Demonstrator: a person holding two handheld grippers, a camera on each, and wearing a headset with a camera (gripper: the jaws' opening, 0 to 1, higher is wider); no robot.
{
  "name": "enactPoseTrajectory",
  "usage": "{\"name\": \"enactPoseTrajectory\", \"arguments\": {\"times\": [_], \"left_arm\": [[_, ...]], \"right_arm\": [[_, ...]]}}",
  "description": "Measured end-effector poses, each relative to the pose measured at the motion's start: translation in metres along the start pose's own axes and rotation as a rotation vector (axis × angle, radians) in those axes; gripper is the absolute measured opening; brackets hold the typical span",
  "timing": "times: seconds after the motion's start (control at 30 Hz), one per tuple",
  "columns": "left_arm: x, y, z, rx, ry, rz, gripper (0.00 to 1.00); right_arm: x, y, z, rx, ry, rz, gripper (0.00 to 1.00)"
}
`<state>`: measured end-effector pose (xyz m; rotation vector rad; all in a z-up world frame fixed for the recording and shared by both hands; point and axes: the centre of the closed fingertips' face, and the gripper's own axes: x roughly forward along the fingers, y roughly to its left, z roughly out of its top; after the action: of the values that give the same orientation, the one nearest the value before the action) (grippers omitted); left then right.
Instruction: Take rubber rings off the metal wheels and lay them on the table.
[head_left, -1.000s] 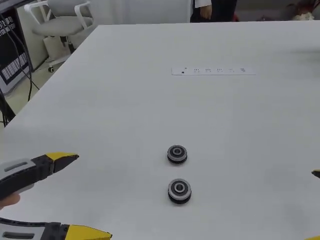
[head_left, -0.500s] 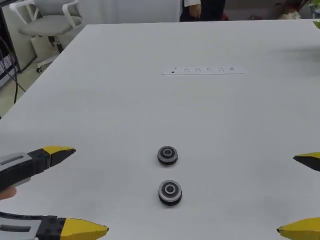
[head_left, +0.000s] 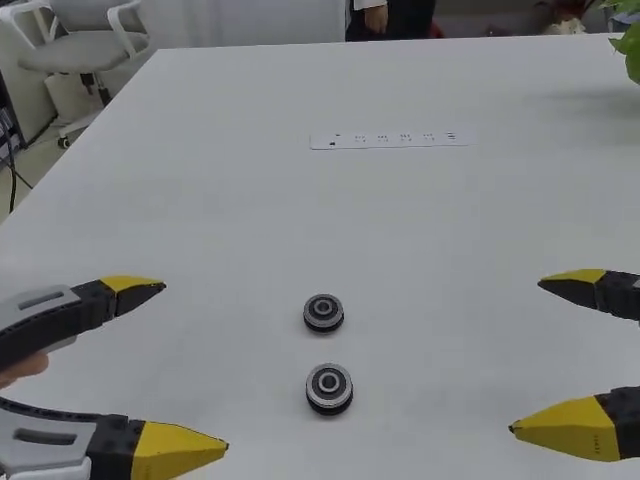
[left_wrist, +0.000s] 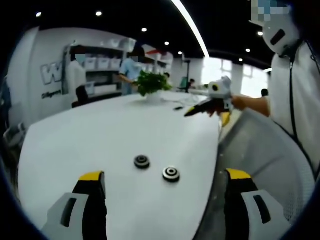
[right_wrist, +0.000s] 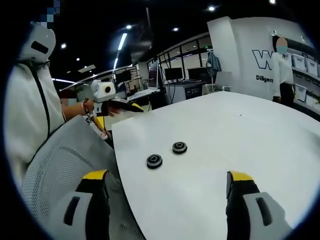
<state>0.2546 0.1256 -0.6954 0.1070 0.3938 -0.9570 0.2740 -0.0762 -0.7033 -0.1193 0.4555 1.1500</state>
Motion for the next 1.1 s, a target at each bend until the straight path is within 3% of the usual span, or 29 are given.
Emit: {"name": "enactPoseTrajectory", "arguments": {"times": [0.63, 1.1], "left_arm": [[0.03, -0.004, 0.032, 0.093, -0.027, -0.097, 1.0], [0.052, -0.006, 0.03, 0.129, -0.021, -0.125, 1.0]], "right_arm": [[0.034, 0.002, 0.049, -0.102, -0.044, 0.09, 0.85], [0.059, 0.001, 0.063, -0.157, -0.031, 0.149, 0.81]]}}
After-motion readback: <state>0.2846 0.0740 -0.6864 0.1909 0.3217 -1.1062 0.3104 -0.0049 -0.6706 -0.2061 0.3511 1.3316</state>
